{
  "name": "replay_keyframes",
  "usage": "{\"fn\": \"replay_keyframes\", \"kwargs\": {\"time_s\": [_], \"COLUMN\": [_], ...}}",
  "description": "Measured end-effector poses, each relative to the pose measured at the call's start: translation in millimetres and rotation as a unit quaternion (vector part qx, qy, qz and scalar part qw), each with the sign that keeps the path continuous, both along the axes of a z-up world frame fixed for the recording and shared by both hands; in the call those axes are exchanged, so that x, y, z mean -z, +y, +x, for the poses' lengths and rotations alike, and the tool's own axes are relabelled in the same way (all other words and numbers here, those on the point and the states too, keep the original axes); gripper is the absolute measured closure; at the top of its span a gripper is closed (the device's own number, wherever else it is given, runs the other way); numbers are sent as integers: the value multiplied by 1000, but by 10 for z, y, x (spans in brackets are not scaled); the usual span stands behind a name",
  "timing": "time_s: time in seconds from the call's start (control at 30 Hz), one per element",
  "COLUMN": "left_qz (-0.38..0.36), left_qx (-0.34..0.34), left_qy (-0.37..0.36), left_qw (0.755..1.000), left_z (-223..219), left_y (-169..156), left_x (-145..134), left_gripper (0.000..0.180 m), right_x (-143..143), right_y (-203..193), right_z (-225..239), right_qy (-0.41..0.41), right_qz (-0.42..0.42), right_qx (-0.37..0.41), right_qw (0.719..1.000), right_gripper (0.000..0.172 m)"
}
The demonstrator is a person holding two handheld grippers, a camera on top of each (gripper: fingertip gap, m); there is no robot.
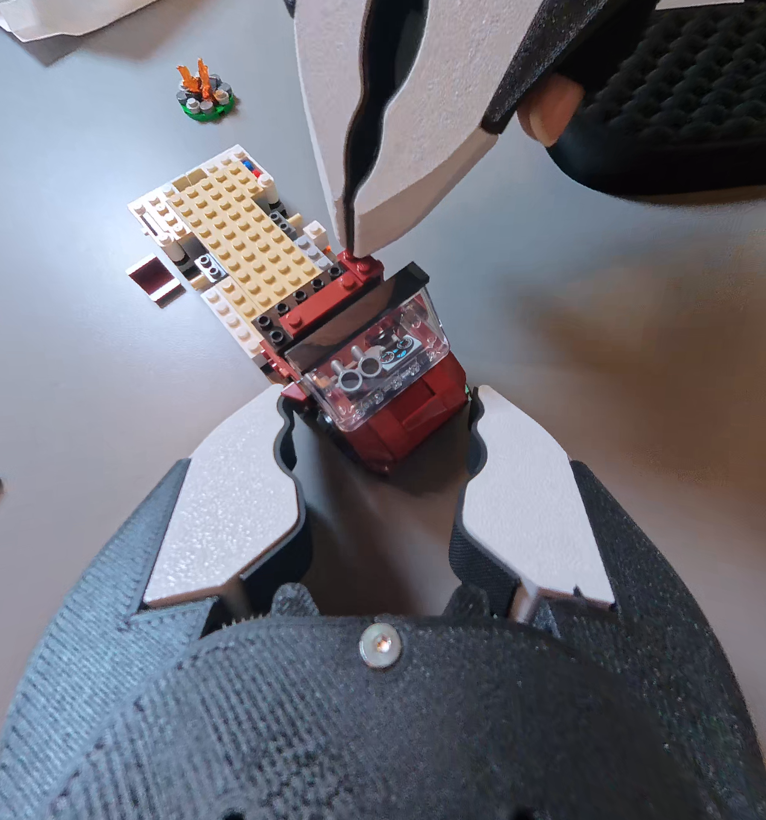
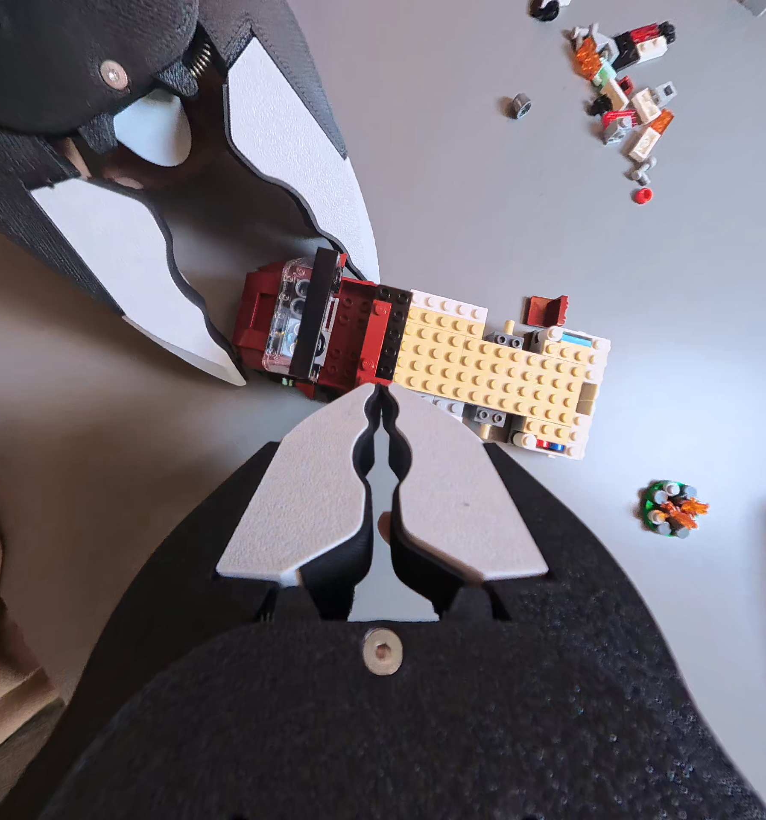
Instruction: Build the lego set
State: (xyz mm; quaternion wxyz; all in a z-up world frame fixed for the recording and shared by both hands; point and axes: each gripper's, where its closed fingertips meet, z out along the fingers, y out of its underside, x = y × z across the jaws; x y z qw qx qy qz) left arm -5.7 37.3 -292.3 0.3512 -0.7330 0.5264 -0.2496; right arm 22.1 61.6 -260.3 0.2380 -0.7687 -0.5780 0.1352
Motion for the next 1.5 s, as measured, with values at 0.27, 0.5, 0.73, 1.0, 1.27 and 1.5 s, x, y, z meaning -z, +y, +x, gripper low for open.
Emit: {"fn": "replay_keyframes", "kwargs": {"time_s": [0.27,0.5,0.73,1.0,1.27,1.5], "left_qz": [2,2,1,-23,-28,-19], "left_qx": [4,8,21,12,-69,-47], "left_qy": [0,0,-9,-20,42,59], "left_qw": [1000,1000,1000,999,996,997], "left_z": [0,-2,-68,-204,-184,-176], "left_y": [2,2,25,46,72,69], "left_x": [3,5,-1,-68,28,53], "left_gripper": [104,104,104,102,87,108], "right_x": [12,17,10,-222,2,-16], "right_y": [-3,-7,1,89,174,232], "right_z": [4,4,-57,123,411,547], "right_qy": [-77,-103,-44,99,125,152], "right_qz": [18,17,7,14,55,85], "right_qx": [-48,-71,-42,-19,-13,-23], "right_qw": [996,992,998,995,991,984], "right_gripper": [171,171,171,155,154,153]}}
